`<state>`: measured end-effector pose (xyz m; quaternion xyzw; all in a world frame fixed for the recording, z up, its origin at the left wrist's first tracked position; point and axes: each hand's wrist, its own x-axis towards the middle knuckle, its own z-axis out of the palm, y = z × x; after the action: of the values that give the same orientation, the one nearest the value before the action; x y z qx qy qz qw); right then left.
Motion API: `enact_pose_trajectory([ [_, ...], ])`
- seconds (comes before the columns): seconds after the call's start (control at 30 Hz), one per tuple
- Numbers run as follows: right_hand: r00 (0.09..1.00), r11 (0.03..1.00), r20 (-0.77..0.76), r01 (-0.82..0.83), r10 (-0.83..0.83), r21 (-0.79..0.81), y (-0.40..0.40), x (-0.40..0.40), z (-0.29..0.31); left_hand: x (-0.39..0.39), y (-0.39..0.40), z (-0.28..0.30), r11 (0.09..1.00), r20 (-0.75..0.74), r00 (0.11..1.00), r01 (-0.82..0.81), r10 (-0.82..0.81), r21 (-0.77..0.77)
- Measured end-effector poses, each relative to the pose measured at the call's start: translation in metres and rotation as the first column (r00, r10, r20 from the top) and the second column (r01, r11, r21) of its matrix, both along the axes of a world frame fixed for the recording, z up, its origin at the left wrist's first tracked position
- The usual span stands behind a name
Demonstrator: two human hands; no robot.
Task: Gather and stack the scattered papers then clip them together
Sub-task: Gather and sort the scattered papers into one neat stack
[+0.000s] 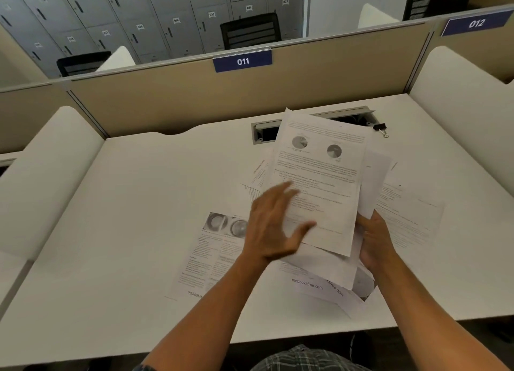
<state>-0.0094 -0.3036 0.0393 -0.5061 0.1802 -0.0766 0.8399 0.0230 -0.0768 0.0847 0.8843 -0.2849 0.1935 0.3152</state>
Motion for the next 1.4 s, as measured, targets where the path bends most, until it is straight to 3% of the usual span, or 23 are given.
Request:
enact_pose_trajectory([
  [0.07, 1.0, 1.0, 0.001, -0.014, 0.014, 0.0, 0.0, 0.0, -0.001, 0.012, 0.005, 0.008, 0.972, -0.191, 0.961, -0.218, 0.199, -0.083],
  [0.13, 0.998, 0.998, -0.006, -0.056, 0.056, -0.014, -0.001, 0.0, -0.002, 0.026, 0.013, 0.014, 0.939, -0.484, 0.85, -0.313, 0.21, -0.141],
  [0.23, 0.992, 0.99, -0.029, -0.121, 0.119, -0.076, 0.002, -0.001, 0.002, 0.042, 0.029, 0.011, 0.872, -0.771, 0.627, -0.313, -0.107, -0.375],
  [0.3, 0.989, 0.978, -0.033, -0.15, 0.147, -0.148, 0.003, 0.001, 0.006, 0.044, 0.037, 0.002, 0.796, -0.796, 0.52, -0.316, -0.31, -0.516],
  [0.37, 0.984, 0.958, -0.027, -0.179, 0.177, -0.225, 0.006, 0.003, 0.01, 0.039, 0.039, -0.005, 0.753, -0.798, 0.464, -0.341, -0.385, -0.562],
  [0.43, 0.982, 0.95, -0.021, -0.185, 0.186, -0.251, 0.008, 0.006, 0.012, 0.035, 0.038, -0.008, 0.754, -0.802, 0.469, -0.353, -0.37, -0.555],
  [0.6, 0.943, 0.949, 0.115, -0.316, 0.312, 0.02, 0.012, 0.006, 0.028, 0.033, 0.034, -0.003, 0.724, -0.756, 0.559, -0.358, -0.34, -0.59],
  [0.77, 0.942, 0.962, 0.272, -0.131, 0.196, -0.24, 0.016, 0.006, 0.042, 0.031, 0.026, 0.01, 0.753, -0.717, 0.622, -0.296, -0.315, -0.588],
  [0.9, 0.863, 0.948, 0.435, -0.137, 0.257, -0.288, 0.015, 0.003, 0.049, 0.031, 0.023, 0.011, 0.719, -0.706, 0.639, -0.331, -0.306, -0.612],
  [1.03, 0.838, 0.947, 0.494, -0.081, 0.233, -0.31, 0.013, 0.004, 0.048, 0.026, 0.029, 0.006, 0.687, -0.673, 0.652, -0.311, -0.349, -0.657],
  [1.17, 0.866, 0.948, 0.446, -0.089, 0.225, -0.305, 0.012, 0.0, 0.035, 0.018, 0.035, -0.014, 0.738, -0.714, 0.62, -0.306, -0.326, -0.602],
  [1.3, 0.936, 0.909, 0.25, -0.137, 0.249, -0.393, 0.016, 0.0, 0.024, 0.01, 0.037, -0.035, 0.796, -0.759, 0.598, -0.313, -0.258, -0.518],
  [1.4, 0.976, 0.891, 0.134, -0.094, 0.169, -0.444, 0.018, 0.003, 0.017, 0.015, 0.044, -0.046, 0.869, -0.771, 0.612, -0.272, -0.175, -0.413],
])
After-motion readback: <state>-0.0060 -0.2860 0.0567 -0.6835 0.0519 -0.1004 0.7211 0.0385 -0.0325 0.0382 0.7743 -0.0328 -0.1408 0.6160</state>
